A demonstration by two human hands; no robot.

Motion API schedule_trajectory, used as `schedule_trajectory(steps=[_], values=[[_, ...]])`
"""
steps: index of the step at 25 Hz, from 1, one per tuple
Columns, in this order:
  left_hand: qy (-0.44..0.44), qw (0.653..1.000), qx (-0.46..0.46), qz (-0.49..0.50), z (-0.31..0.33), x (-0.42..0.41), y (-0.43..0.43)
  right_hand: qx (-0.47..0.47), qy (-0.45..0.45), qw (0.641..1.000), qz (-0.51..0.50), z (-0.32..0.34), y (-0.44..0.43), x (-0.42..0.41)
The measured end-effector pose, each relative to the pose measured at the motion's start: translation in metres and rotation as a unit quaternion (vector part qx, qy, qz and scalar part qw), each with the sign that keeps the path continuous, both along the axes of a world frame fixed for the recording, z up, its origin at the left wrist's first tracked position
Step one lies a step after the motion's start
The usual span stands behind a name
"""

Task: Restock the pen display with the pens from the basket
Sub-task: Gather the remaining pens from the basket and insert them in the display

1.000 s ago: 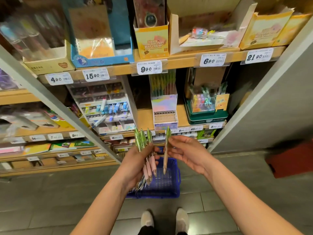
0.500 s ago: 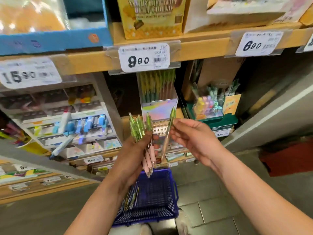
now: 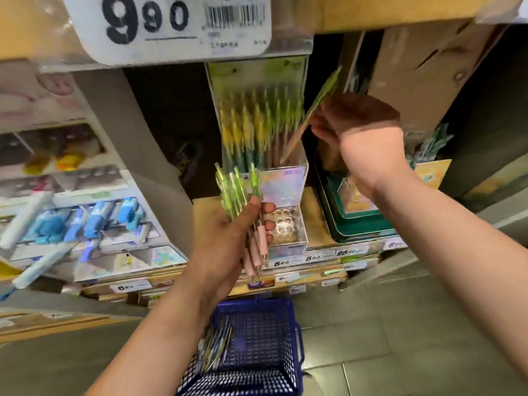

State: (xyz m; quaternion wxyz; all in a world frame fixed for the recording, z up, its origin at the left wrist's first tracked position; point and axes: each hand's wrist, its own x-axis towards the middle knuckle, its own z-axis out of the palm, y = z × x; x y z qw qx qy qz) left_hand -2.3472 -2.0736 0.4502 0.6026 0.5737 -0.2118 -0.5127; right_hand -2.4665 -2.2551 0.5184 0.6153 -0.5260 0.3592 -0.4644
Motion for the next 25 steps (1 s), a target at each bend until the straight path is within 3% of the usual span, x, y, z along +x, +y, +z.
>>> schedule_trajectory(steps=[6, 10, 15, 19, 22, 25], values=[[0.026, 1.0, 0.006, 0.008, -0.012, -0.003, 0.011, -0.176, 0.099, 0.979, -0.02, -0.017, -0.011, 0.018], [0.039, 0.999, -0.012, 0.004, -0.01, -0.002, 0.012, -0.228, 0.179, 0.957, -0.009, -0.026, -0.014, 0.021], [0.039, 0.999, -0.011, -0.001, -0.014, -0.002, 0.009, -0.332, 0.355, 0.874, 0.024, -0.034, -0.012, 0.025], [0.039, 0.999, -0.014, -0.004, -0.019, -0.002, 0.007, -0.339, 0.401, 0.85, 0.041, -0.029, -0.01, 0.024], [0.041, 0.999, -0.026, -0.007, -0.022, -0.001, 0.003, -0.275, 0.391, 0.878, 0.031, -0.031, 0.006, 0.011], [0.028, 0.999, -0.033, -0.015, -0.02, -0.002, -0.003, -0.158, 0.363, 0.908, 0.14, -0.043, 0.043, -0.005]])
